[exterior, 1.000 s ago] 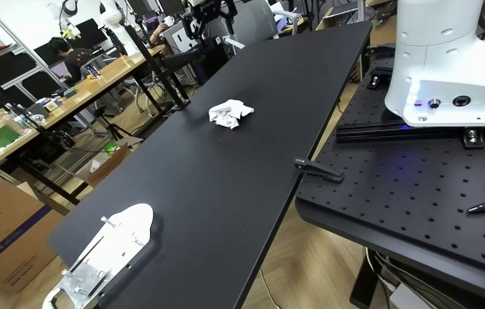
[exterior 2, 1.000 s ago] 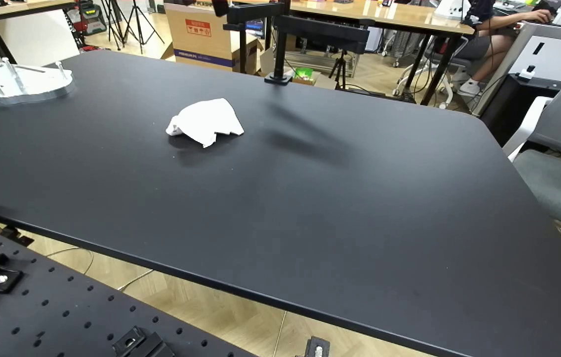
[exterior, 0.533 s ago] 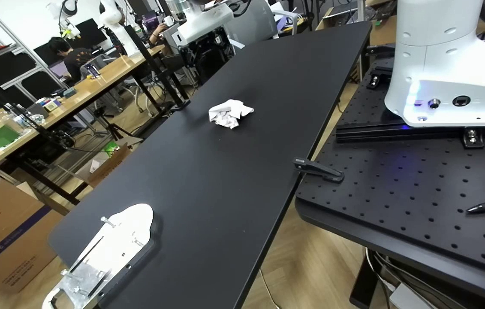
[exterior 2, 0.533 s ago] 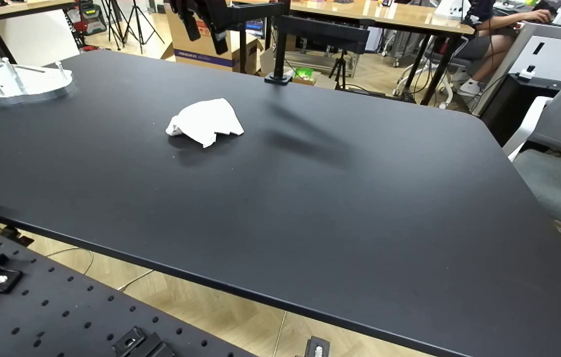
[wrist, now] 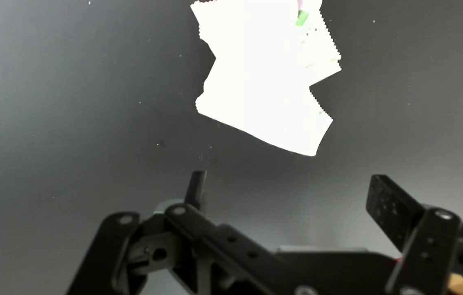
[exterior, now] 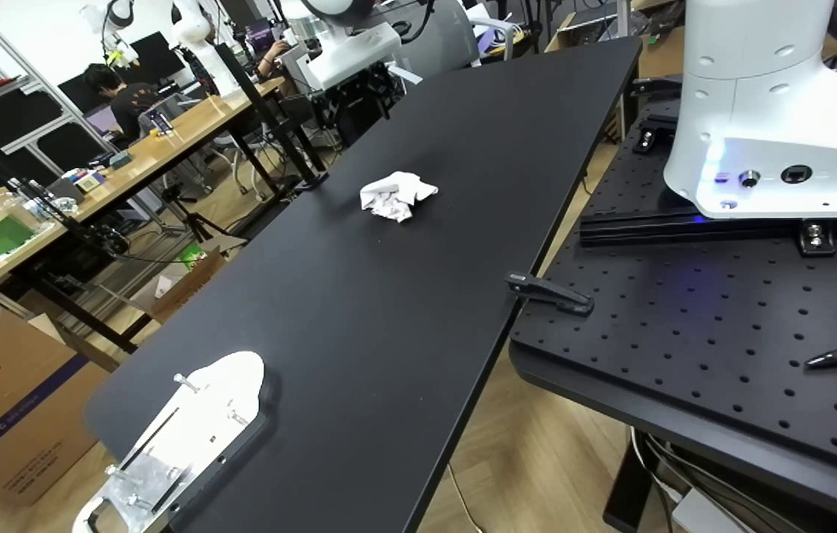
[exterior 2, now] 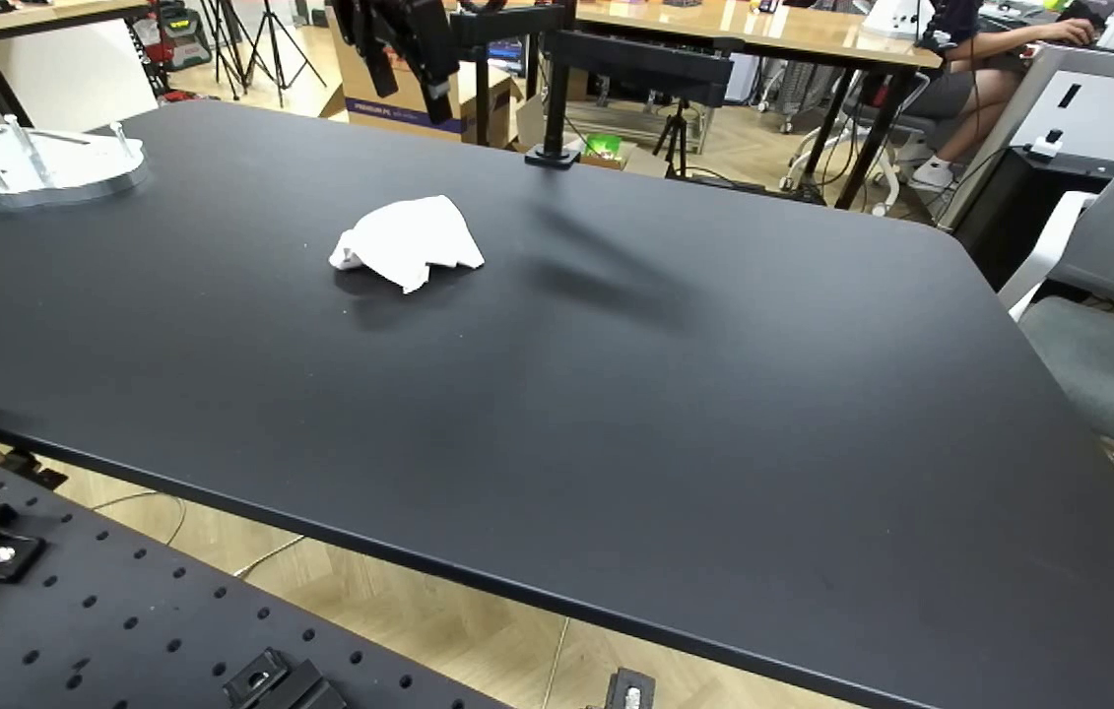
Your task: Hang the towel on top of the black thing on the table
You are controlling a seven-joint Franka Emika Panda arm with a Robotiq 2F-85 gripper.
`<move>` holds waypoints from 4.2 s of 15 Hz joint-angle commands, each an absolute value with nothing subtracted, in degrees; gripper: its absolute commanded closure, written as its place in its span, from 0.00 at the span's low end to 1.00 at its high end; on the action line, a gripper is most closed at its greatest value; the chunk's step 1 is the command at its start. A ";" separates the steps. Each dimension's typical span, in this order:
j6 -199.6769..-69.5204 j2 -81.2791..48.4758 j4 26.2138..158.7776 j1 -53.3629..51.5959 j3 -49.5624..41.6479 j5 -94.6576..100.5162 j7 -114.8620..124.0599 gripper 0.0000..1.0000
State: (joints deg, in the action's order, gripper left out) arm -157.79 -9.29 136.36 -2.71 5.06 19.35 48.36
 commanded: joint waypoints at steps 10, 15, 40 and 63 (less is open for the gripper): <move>-160.14 -31.61 122.99 -13.35 -0.95 10.06 36.90 0.00; -159.95 -34.99 120.10 -14.38 -0.75 3.15 31.89 0.47; -124.33 -8.05 116.65 -14.94 1.04 9.41 32.72 0.99; -120.92 -8.70 105.05 -2.56 0.89 6.99 28.28 0.99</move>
